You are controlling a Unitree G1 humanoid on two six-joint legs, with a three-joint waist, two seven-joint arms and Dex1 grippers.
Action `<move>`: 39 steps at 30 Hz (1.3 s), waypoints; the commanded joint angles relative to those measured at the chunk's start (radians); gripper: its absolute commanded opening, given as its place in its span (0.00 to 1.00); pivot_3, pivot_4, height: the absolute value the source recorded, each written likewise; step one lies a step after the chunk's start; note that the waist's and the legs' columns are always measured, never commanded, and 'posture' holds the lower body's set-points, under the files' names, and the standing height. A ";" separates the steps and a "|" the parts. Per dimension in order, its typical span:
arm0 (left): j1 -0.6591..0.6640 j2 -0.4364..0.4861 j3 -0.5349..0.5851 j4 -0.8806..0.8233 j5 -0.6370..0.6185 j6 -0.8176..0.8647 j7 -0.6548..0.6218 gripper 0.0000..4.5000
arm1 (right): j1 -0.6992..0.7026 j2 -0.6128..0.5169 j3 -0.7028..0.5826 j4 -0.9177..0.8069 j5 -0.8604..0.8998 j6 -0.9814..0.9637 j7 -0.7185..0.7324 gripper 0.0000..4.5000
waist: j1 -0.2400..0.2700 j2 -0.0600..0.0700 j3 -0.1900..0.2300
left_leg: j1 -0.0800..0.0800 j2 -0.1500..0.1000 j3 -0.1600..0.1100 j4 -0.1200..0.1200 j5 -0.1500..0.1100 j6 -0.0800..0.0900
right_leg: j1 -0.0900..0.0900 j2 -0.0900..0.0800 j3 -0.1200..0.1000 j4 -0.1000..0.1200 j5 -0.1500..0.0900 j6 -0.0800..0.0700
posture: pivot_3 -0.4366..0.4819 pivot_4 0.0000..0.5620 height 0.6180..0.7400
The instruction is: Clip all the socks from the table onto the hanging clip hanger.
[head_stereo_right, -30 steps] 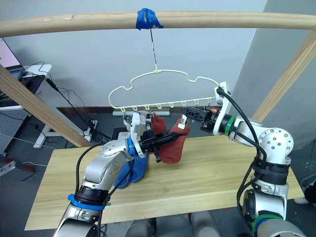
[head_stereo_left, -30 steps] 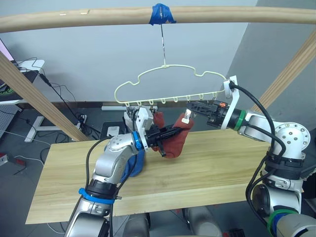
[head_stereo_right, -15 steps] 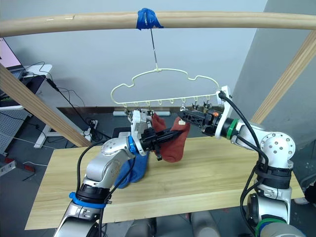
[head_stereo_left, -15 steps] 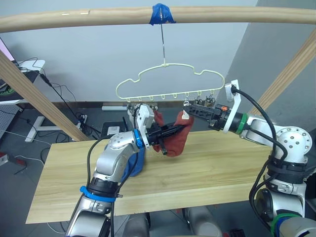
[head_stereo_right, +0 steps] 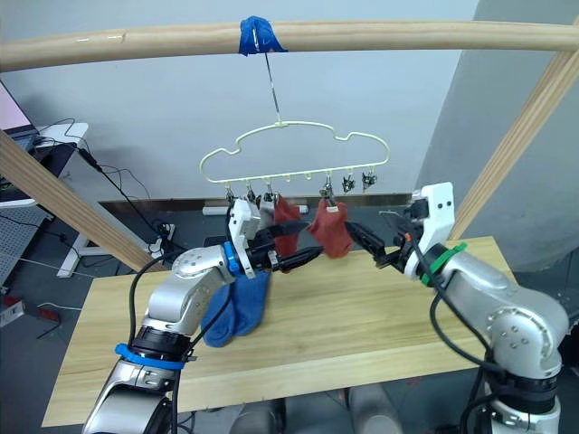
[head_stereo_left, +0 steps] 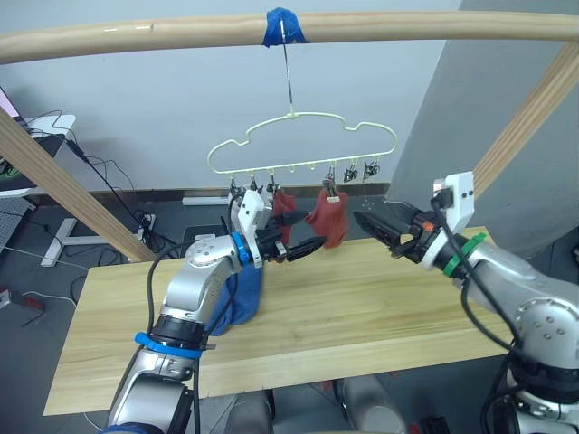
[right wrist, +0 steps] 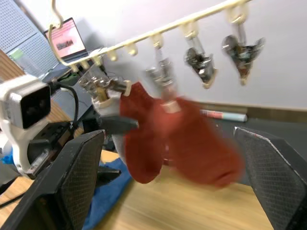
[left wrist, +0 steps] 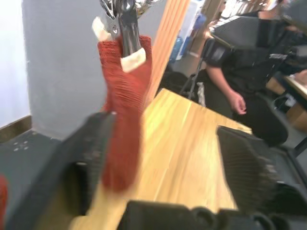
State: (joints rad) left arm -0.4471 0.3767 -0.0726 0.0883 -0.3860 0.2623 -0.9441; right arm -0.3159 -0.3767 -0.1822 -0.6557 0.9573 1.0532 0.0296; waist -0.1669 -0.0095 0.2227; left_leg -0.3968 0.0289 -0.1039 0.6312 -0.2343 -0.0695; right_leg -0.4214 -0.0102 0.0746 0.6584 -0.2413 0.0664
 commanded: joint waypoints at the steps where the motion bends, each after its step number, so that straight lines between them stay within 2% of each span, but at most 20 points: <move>1: 0.072 0.066 0.056 -0.182 -0.080 0.056 -0.030 0.99 | 0.033 0.028 0.122 -0.081 -0.161 -0.132 -0.021 1.00 | -0.005 0.000 0.000 | 0.000 0.000 0.000 0.000 0.000 0.000 | 0.000 0.000 0.000 0.000 0.000 0.000 | 0.25 0.38 1.00; 6: 0.161 0.142 0.133 -0.372 -0.212 0.160 -0.032 0.99 | 0.039 0.065 0.214 -0.067 -0.351 -0.262 -0.053 1.00 | 0.000 0.000 0.001 | 0.000 0.001 0.000 -0.001 0.000 0.000 | -0.001 0.000 0.000 0.000 0.000 -0.001 | 0.27 0.39 1.00; 10: 0.209 0.187 0.157 -0.459 -0.253 0.194 -0.025 0.99 | 0.036 0.100 0.251 -0.041 -0.430 -0.320 -0.048 1.00 | 0.005 0.000 0.001 | 0.000 0.001 0.000 -0.001 0.000 0.000 | -0.001 0.000 0.000 0.000 -0.001 -0.001 | 0.28 0.39 1.00; 14: 0.261 0.203 0.178 -0.541 -0.293 0.231 0.009 1.00 | 0.012 0.116 0.305 0.018 -0.534 -0.372 -0.039 0.81 | 0.007 -0.001 0.001 | 0.000 0.001 0.000 -0.001 0.000 0.000 | -0.001 0.000 0.000 -0.001 -0.001 -0.001 | 0.29 0.39 1.00; 21: 0.269 0.187 0.174 -0.603 -0.311 0.257 0.082 1.00 | 0.002 0.163 0.322 0.121 -0.652 -0.460 -0.033 0.81 | 0.020 -0.001 0.001 | 0.000 0.001 0.000 -0.001 0.000 0.000 | -0.001 0.000 0.000 0.000 -0.001 -0.002 | 0.32 0.39 1.00; 24: 0.268 0.183 0.172 -0.629 -0.327 0.269 0.108 1.00 | -0.006 0.186 0.325 0.159 -0.686 -0.491 -0.022 0.67 | 0.027 -0.001 0.001 | 0.000 0.001 0.000 -0.001 0.000 0.000 | -0.001 0.000 0.000 0.000 -0.001 -0.002 | 0.33 0.38 1.00; 27: 0.270 0.184 0.169 -0.636 -0.328 0.266 0.122 1.00 | -0.021 0.201 0.329 0.196 -0.722 -0.519 -0.013 0.44 | 0.028 -0.001 0.001 | 0.000 0.001 0.000 -0.001 0.000 0.000 | -0.001 0.000 0.000 0.000 -0.001 -0.002 | 0.34 0.38 1.00; 39: 0.270 0.181 0.164 -0.644 -0.331 0.262 0.152 1.00 | -0.075 0.257 0.316 0.316 -0.817 -0.590 0.005 0.44 | 0.030 -0.001 0.001 | 0.000 0.001 0.000 -0.001 0.000 0.000 | -0.001 0.000 -0.001 0.000 -0.001 -0.002 | 0.36 0.36 1.00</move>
State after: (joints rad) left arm -0.1774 0.5537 0.0827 -0.5126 -0.7002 0.5366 -0.7959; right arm -0.3735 -0.1288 0.1406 -0.3289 0.1553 0.4980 0.0375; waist -0.1370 -0.0108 0.2241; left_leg -0.3967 0.0297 -0.1044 0.6299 -0.2344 -0.0696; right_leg -0.4225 -0.0101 0.0738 0.6582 -0.2426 0.0640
